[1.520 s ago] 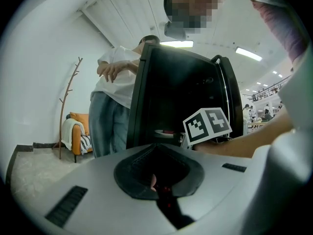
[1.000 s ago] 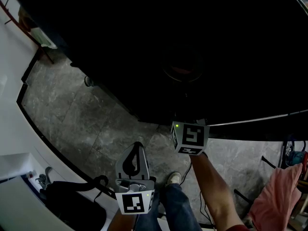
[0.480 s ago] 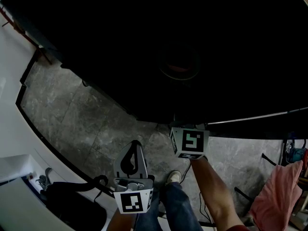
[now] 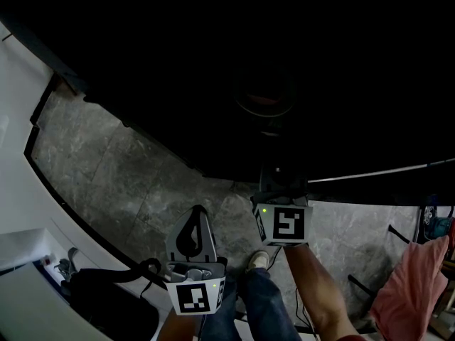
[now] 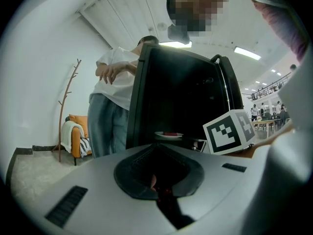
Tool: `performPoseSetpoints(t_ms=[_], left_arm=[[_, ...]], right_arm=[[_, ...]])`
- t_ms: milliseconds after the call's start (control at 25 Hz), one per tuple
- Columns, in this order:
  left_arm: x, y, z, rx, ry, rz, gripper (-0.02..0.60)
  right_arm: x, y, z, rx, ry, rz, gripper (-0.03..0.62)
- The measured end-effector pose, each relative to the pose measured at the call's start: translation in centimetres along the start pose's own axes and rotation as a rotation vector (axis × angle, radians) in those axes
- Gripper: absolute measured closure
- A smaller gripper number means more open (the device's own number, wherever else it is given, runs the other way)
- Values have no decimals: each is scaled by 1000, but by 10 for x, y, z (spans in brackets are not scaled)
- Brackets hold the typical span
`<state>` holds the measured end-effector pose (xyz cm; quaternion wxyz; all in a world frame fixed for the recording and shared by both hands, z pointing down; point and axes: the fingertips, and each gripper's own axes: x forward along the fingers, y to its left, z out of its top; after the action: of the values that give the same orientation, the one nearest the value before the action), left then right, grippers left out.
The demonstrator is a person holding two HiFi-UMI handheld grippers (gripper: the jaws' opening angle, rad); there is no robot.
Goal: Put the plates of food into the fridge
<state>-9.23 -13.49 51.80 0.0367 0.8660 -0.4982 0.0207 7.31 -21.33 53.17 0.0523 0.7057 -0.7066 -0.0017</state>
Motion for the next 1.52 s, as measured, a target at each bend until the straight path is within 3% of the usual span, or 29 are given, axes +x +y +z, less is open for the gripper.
performPoseSetpoints(t_ms=[880,1520], left_arm=[[4,2,5,-3,-10,3,575],[3,-1,2,-12,-3,2,575]], right_arm=[[-57,22,29,30,-92,83,583],[-96,29,47,43,-132,84,583]])
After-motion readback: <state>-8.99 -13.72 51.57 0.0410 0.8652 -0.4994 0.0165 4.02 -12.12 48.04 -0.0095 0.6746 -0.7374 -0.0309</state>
